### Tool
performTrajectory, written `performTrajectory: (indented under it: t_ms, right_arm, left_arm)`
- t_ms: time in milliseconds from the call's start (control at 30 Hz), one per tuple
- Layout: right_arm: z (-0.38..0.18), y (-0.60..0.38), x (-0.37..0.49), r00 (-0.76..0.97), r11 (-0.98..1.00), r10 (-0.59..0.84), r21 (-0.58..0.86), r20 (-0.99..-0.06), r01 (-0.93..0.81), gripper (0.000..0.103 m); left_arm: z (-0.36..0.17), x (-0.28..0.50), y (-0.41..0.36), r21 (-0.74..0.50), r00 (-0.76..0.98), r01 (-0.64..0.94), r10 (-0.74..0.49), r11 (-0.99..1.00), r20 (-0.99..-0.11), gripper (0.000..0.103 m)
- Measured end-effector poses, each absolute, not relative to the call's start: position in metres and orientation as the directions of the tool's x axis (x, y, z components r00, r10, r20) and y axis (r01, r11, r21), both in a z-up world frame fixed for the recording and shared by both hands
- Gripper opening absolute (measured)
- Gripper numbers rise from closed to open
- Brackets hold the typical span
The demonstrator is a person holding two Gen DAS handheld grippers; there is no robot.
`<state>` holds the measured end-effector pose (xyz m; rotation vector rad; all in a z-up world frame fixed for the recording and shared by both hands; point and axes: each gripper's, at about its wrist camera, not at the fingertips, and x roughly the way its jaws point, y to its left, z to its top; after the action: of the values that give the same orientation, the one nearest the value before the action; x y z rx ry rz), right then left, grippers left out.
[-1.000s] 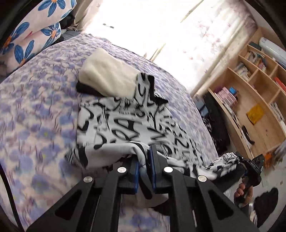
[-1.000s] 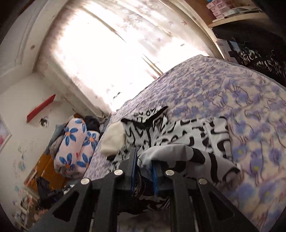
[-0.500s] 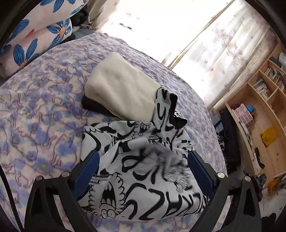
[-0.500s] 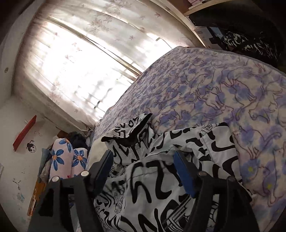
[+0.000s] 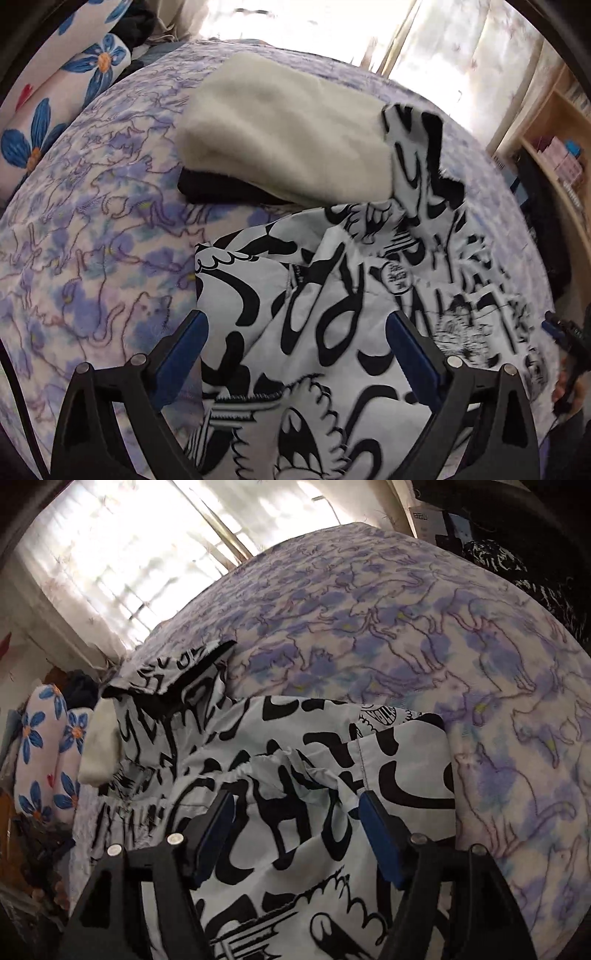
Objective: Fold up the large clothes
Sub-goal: 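Lift the held hem with both tools and fold it toward the collar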
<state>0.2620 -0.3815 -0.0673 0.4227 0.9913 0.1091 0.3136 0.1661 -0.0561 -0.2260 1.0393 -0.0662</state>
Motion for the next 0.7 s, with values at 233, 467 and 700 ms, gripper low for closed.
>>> performTrajectory:
  t_ms: [233, 467, 700]
  right_arm:
    - [-0.103, -0.373, 0.282, 0.452, 0.952, 0.242, 0.299, -0.859, 0.059, 0.070]
    - [-0.111, -0.364, 0.290, 0.447, 0.964, 0.228, 0.264, -0.865, 0.019, 0.016]
    - [-0.057, -0.376, 0.267, 0.647, 0.957, 0.205, 0.288, -0.734, 0.024, 0.005]
  left_arm:
    - [-0.095, 0.342, 0.151, -0.114, 0.439, 0.000, -0.102, 0.994, -0.892, 0.088]
    - [-0.118, 0.355, 0.133, -0.111, 0.402, 0.037, -0.116, 0.993, -0.908, 0.015]
    - [-0.080, 0.350, 0.138, -0.113, 0.510, -0.027, -0.083, 0.993, -0.856, 0.005]
